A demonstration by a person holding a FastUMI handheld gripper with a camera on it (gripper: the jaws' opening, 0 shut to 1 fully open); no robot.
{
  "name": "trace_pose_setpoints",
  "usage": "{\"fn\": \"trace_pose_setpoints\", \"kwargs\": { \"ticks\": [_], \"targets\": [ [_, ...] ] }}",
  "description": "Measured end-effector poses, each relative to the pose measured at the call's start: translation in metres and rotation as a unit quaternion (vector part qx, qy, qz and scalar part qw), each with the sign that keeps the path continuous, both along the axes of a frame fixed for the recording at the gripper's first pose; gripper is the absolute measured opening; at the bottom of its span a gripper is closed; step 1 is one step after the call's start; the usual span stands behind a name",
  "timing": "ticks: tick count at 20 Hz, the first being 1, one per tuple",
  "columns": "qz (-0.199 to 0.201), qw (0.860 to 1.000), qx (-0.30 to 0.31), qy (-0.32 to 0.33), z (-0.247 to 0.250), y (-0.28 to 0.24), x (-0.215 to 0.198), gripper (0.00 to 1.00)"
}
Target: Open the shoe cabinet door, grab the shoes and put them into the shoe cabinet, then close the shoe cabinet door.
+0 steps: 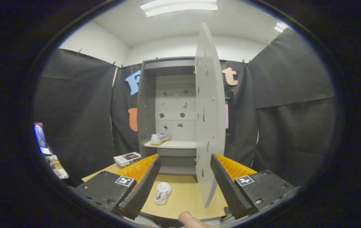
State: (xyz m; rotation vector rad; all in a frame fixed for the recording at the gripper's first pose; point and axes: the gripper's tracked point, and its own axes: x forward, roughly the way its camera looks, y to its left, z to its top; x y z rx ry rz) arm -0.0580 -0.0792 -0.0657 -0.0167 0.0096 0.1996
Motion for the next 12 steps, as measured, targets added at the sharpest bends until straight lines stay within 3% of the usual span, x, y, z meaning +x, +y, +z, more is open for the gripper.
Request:
{"fn": "trace_pose_setpoints", "kwargs": {
  "ticks": [6,10,12],
  "targets": [
    [0.009,0.999,0.051,0.018,-0.036,0.030,0.020,1.00],
    [-0.031,0.999,0.027,0.025,-0.073,0.038,0.050,1.00],
    [-0.028,0.999,0.012,0.037,-0.097,0.044,0.057,1.00]
  ]
}}
